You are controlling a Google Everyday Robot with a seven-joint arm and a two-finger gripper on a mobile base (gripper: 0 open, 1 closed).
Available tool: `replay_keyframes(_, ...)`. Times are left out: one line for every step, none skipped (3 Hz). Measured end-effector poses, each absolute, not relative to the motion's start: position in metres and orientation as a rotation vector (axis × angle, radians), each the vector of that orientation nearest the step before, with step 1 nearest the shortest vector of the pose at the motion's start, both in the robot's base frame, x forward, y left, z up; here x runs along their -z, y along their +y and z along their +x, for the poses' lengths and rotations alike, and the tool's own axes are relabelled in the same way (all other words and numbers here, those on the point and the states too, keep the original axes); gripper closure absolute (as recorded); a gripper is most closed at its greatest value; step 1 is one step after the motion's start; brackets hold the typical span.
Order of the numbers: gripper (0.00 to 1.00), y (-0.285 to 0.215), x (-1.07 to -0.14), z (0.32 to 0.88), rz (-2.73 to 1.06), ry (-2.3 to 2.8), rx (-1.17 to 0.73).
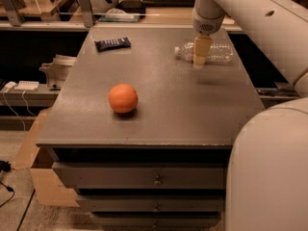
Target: Place water bottle upright
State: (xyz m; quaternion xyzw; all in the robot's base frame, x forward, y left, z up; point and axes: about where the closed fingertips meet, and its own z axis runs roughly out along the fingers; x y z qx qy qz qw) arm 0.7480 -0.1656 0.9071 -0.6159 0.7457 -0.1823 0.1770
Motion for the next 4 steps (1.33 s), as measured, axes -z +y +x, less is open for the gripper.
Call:
replay_keyframes(0.00, -0.161, -0.895, 0.754, -1.770, 2.119, 0.514)
replay_keyframes(0.00, -0.155, -0.886, 0.759, -1.798, 2.118, 0.503)
replay_keyframes(0.01, -0.152, -0.876, 0.765, -1.823, 2.125, 0.486)
replay_keyframes(0.22, -0.153, -0.871, 0.768, -1.831, 2.134, 0.473)
